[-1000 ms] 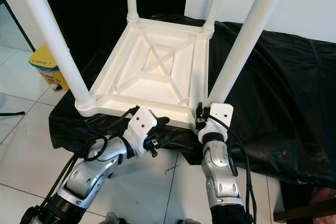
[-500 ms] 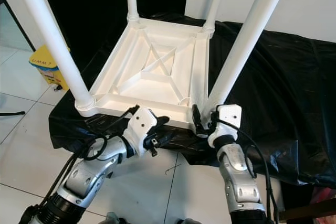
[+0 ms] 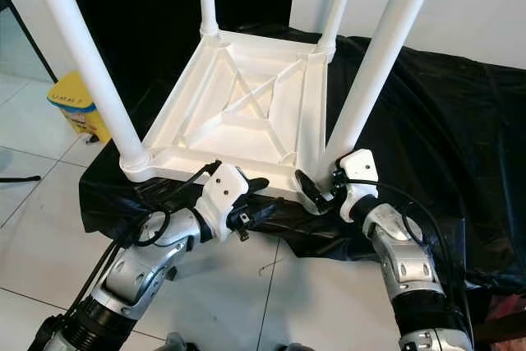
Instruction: Building children table
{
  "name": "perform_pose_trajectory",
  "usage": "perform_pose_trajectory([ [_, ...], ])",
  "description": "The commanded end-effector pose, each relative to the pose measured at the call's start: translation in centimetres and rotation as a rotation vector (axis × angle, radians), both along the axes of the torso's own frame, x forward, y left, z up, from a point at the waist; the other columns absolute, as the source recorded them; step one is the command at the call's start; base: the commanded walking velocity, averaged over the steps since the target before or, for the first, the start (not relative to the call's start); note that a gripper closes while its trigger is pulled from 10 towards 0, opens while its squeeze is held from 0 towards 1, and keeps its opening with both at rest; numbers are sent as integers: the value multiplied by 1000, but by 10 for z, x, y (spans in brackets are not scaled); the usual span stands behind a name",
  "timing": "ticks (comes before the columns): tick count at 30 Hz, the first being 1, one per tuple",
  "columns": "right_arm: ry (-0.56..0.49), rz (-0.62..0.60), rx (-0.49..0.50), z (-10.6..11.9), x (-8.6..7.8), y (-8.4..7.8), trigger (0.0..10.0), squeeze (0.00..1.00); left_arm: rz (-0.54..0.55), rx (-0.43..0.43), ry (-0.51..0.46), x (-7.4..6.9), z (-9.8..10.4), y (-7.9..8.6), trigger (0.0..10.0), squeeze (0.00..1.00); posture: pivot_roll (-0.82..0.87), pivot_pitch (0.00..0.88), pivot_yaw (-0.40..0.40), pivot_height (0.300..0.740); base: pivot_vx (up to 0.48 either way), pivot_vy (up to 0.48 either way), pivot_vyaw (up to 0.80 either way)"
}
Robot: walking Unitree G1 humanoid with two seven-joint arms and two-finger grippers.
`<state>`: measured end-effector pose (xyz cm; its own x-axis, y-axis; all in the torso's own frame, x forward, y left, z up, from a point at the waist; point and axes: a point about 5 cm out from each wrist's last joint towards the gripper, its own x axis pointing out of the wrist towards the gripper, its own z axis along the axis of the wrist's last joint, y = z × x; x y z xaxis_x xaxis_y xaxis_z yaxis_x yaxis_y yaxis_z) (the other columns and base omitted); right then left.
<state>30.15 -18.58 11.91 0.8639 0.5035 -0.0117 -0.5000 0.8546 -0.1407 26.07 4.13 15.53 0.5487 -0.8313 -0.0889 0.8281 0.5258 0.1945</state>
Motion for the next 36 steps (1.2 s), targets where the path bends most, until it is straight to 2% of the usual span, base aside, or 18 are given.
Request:
perform_pose_trajectory([
  [1, 17, 4, -24, -4, 0, -3, 0, 0, -45, 7, 9, -2, -2, -3, 10000, 0, 10, 38, -87, 740, 0, 0, 0],
  [10, 63, -6, -10, -15, -4, -12, 0, 0, -35, 3, 8, -4, -2, -2, 10000, 0, 9, 45, -88, 740, 0, 0, 0],
  [11, 71, -41, 13, -16, -4, -13, 10000, 0, -36, 3, 10, -3, -2, -2, 10000, 0, 8, 46, -88, 740, 0, 0, 0],
  [20, 57, -125, 43, -15, -7, -9, 10000, 0, -40, 3, 15, -3, -2, -1, 10000, 0, -4, 61, -82, 740, 0, 0, 0],
  [23, 49, -277, 105, -17, -13, 4, 10000, 0, -44, 3, 20, -5, -3, -1, 10000, 0, -7, 77, -82, 740, 0, 0, 0],
  [29, 43, -412, 163, -20, -18, 15, 10000, 0, -34, 1, 22, -4, -3, 0, 10000, 0, -4, 82, -82, 740, 0, 0, 0],
  [33, 55, -604, 219, -24, -20, 24, 10000, 0, -33, 1, 20, -3, -2, 0, 10000, 0, -10, 86, -80, 740, 0, 0, 0],
  [36, 84, -636, 245, -28, -19, 32, 10000, 0, -36, -1, 19, -3, -2, -1, 10000, 0, -10, 85, -80, 740, 0, 0, 0],
])
